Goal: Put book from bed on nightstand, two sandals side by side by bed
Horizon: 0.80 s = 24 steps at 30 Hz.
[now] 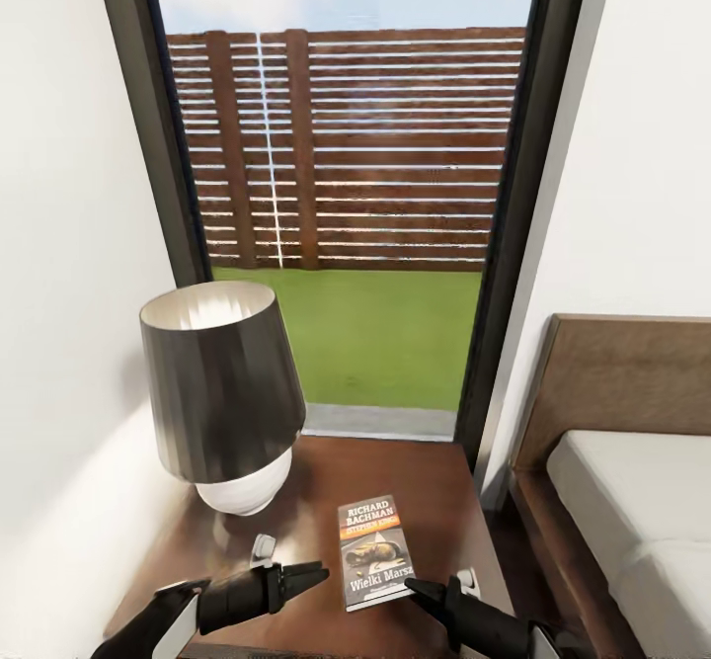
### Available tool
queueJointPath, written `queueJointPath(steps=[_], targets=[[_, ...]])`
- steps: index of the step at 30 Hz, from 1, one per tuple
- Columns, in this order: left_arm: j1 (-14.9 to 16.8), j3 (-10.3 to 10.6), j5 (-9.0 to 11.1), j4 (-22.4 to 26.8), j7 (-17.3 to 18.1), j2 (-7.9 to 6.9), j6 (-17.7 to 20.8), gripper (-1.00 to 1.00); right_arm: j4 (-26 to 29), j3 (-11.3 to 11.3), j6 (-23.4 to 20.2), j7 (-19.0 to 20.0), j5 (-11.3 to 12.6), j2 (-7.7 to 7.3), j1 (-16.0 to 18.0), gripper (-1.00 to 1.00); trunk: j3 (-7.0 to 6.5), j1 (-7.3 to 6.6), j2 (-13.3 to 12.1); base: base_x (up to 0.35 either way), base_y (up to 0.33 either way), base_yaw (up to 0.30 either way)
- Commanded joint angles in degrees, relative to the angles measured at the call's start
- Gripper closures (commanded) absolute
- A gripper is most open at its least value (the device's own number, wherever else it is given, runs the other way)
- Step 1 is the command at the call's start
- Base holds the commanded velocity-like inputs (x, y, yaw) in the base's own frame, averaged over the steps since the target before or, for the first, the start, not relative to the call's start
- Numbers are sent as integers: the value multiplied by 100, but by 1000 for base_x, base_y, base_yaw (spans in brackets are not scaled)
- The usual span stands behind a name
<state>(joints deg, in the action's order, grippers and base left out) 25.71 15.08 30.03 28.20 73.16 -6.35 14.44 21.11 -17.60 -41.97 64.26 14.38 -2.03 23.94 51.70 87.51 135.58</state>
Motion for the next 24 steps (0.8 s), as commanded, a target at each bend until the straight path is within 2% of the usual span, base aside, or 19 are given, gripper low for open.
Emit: queueJointPath(steps=[1,5,13,19,24], targets=[[4,39,56,1,6,-7,60,-100,-1,-16,-40,8,21,3,4,100,24,21,44,0,0,0],[4,39,56,1,6,-8,59,-100,-1,-16,-40,8,21,1,5,100,96,109,204,0,0,0],[4,39,56,1,6,-6,59,-100,-1,-16,-40,8,21,0,6,100,96,109,204,0,0,0],[4,39,56,0,6,-6,59,-100,-1,-16,-40,8,21,0,6,100,203,241,445,0,0,0],[4,39,56,-4,1,-9,59,-100,-1,-16,-40,8,21,0,6,100,203,241,445,0,0,0]])
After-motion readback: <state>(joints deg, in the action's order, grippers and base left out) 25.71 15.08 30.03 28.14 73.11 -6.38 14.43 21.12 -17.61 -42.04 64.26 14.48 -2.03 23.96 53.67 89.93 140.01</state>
